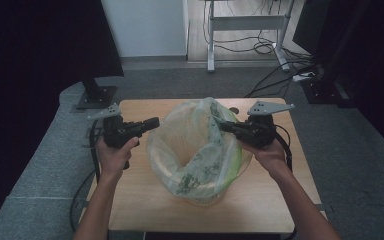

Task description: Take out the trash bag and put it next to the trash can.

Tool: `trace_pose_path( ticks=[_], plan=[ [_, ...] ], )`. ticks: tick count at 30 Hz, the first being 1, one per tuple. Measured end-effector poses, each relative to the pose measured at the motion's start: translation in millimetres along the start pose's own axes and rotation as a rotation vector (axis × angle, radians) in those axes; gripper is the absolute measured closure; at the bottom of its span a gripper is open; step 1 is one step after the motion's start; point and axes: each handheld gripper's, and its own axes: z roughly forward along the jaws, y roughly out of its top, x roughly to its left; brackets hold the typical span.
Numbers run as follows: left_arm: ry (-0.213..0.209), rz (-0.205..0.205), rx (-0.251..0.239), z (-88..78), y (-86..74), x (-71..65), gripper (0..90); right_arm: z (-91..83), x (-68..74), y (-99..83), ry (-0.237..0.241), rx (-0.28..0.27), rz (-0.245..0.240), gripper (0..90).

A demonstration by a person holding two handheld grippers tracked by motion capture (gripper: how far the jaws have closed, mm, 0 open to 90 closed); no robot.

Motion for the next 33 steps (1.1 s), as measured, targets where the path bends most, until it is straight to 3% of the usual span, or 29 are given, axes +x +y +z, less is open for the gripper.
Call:
trace_pose_path(
  ticks=[5,14,16,19,22,26,30,32,33],
  plan=[
    [-0.006,-0.014,-0.019,-6.9,2.9,4.5,90.0,10.0,16.7,14.4,0.004,0.006,-0.073,88.8],
    [-0.006,-0.012,-0.036,-15.7,16.3,5.4,90.0,18.4,18.4,25.2,0.027,-0.024,-0.041,88.8],
    [0.008,-0.004,-0.027,-16.5,17.4,3.7,90.0,16.1,18.0,26.3,0.028,-0.032,-0.038,88.8],
    [0.020,-0.029,0.003,-16.3,12.2,6.8,90.0,12.4,15.9,24.8,0.021,-0.038,-0.027,88.8],
    [0.101,-0.012,0.051,-13.3,1.4,7.2,66.9,10.0,14.3,20.4,0.018,-0.033,-0.021,88.8],
    [0.111,-0.035,0.061,-11.3,-12.8,13.5,50.9,7.6,13.7,16.4,0.011,-0.038,-0.022,88.8],
    [0.073,-0.049,0.085,-6.0,-22.3,18.0,43.7,5.4,13.2,14.3,0.010,-0.041,-0.023,88.8],
    [0.071,-0.047,0.104,-2.4,-25.4,17.8,44.8,5.4,12.6,13.3,0.009,-0.043,-0.023,88.7],
    [0.064,-0.043,0.108,-0.5,-27.3,17.8,49.7,5.5,12.4,12.9,0.009,-0.043,-0.023,88.8]
  ],
)
